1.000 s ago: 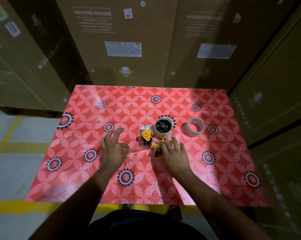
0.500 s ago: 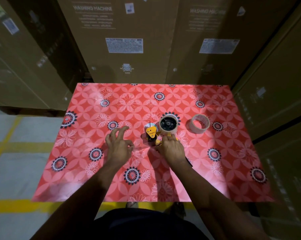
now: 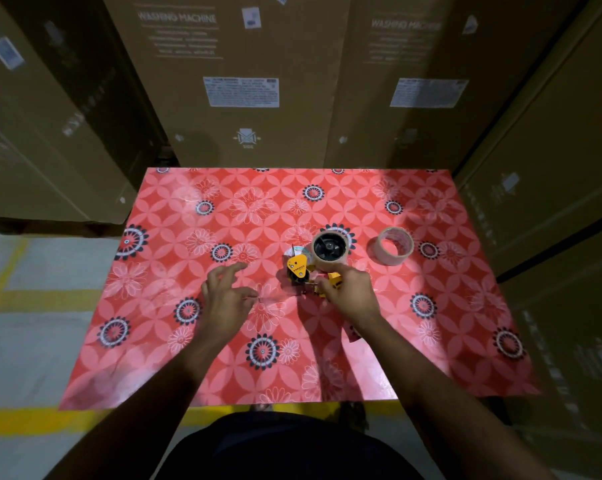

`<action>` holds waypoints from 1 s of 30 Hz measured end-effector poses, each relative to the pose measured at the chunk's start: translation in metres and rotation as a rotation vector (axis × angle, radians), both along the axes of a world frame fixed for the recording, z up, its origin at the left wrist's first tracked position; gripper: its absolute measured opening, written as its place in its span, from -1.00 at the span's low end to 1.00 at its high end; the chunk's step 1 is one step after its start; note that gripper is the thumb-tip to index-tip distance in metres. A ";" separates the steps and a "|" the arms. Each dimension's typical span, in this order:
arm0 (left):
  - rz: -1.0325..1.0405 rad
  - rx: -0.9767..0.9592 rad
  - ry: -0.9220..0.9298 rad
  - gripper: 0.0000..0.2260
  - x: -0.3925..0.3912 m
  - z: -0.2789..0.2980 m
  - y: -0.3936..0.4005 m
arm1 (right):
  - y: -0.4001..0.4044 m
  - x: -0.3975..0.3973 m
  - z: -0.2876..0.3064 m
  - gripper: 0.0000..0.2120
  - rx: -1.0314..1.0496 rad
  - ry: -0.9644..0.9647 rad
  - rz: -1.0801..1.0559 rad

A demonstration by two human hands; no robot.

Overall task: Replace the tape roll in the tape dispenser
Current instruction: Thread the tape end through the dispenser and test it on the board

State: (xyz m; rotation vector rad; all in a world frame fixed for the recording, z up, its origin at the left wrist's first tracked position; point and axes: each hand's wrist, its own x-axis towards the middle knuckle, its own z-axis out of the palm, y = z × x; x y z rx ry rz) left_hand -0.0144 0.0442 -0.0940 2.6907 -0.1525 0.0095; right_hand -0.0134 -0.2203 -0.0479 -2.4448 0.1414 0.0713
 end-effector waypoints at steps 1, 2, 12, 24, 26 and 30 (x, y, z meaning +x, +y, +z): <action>0.020 0.001 0.001 -0.87 -0.002 -0.001 0.003 | -0.009 -0.002 0.003 -0.73 0.064 -0.021 -0.045; 0.040 0.005 0.007 -0.86 -0.005 -0.001 0.005 | -0.020 -0.002 0.000 -0.73 0.104 -0.021 -0.093; 0.148 0.022 0.013 -0.77 -0.034 -0.006 -0.016 | -0.094 0.010 -0.057 -0.14 1.154 1.070 -0.029; 0.310 0.078 -0.144 -0.77 -0.086 -0.013 -0.002 | -0.078 0.024 -0.073 0.17 1.551 1.439 0.258; 0.333 0.089 -0.172 -0.73 -0.095 -0.011 -0.002 | -0.071 0.022 -0.078 0.18 1.599 1.415 0.210; 0.365 0.071 -0.184 -0.72 -0.100 -0.011 -0.001 | -0.059 0.017 -0.083 0.13 1.638 1.417 0.115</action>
